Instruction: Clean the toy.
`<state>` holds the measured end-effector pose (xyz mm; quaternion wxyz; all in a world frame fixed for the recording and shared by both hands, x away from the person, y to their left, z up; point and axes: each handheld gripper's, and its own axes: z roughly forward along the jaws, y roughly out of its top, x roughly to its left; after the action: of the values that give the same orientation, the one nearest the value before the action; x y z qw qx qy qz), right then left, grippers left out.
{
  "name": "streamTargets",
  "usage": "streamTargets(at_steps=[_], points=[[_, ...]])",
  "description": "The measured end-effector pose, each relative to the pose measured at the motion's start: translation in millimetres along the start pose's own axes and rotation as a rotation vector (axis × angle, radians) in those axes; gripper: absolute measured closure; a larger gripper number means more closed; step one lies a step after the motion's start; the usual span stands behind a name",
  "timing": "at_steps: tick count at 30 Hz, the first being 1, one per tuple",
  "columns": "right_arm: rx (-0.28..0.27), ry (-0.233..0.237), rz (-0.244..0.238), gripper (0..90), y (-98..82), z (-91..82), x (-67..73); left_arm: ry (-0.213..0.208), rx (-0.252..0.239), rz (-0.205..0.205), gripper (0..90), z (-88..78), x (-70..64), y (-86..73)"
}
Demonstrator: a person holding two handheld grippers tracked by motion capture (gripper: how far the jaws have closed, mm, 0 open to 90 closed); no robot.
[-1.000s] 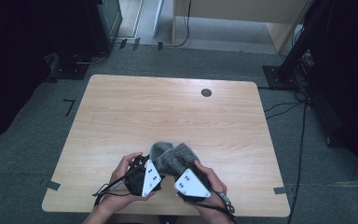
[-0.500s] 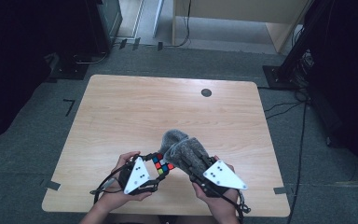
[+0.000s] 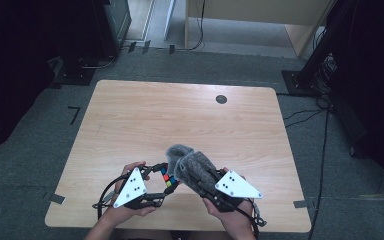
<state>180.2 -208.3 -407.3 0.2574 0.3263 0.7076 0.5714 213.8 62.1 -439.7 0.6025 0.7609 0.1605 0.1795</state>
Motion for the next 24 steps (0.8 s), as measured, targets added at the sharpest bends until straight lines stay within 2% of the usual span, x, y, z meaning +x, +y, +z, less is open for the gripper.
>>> streamTargets(at_steps=[1,2,3,4,5,7,9,11,13,15,16,17,18,20,21,22,24], points=[[0.04,-0.067,0.03,66.2,-4.0,0.7,-9.2,-0.005,-0.016,-0.03,34.2,-1.7,3.2,-0.5],[0.041,-0.085,0.06,66.2,-6.9,-0.5,-14.9,-0.01,-0.031,-0.058,34.3,-3.6,6.9,-1.0],[0.031,-0.083,0.098,66.2,-9.9,-2.1,-20.7,-0.015,-0.049,-0.095,34.3,-6.2,12.1,-1.4],[0.012,-0.071,0.14,66.2,-13.3,-3.5,-26.7,-0.02,-0.073,-0.136,34.3,-8.8,17.0,-2.0],[0.002,-0.058,0.153,66.2,-15.8,-3.9,-29.2,-0.035,-0.104,-0.191,34.3,-11.6,22.9,-3.1],[-0.044,-0.006,0.138,65.9,-18.3,-1.8,-27.4,-0.064,-0.144,-0.259,34.3,-14.4,29.0,-4.5],[-0.101,0.079,0.135,65.7,-19.5,2.5,-19.5,-0.094,-0.174,-0.307,34.3,-15.3,31.7,-5.4],[-0.101,0.144,0.112,65.6,-23.0,10.2,-9.9,-0.112,-0.187,-0.33,34.3,-14.7,31.5,-5.3],[-0.063,0.189,0.088,65.6,-29.9,18.6,-1.8,-0.117,-0.193,-0.338,34.3,-14.9,31.0,-4.8],[-0.007,0.208,0.06,65.5,-35.7,24.7,1.2,-0.121,-0.199,-0.344,34.3,-15.9,32.3,-4.3],[0.025,0.201,0.047,65.5,-36.6,26.4,0.3,-0.119,-0.201,-0.344,34.3,-16.7,32.8,-4.0],[0.038,0.166,0.033,65.5,-36.3,26.3,-1.4,-0.117,-0.204,-0.346,34.3,-16.9,33.0,-3.8],[0.028,0.134,0.045,65.6,-35.2,24.4,-4.8,-0.12,-0.205,-0.346,34.3,-17.1,33.1,-3.6],[-0.052,0.103,0.131,65.3,-32.3,17.3,-13.8,-0.122,-0.198,-0.343,34.3,-15.8,32.3,-3.8],[-0.087,0.098,0.146,65.2,-31.2,14.4,-15.5,-0.126,-0.194,-0.345,34.3,-14.4,31.6,-4.0],[-0.106,0.109,0.132,65.1,-30.6,13.2,-14.6,-0.13,-0.19,-0.343,34.3,-12.8,30.4,-4.3],[-0.08,0.177,0.076,64.7,-32.4,18.1,-6.5,-0.128,-0.185,-0.336,34.3,-12.0,29.1,-4.2]])
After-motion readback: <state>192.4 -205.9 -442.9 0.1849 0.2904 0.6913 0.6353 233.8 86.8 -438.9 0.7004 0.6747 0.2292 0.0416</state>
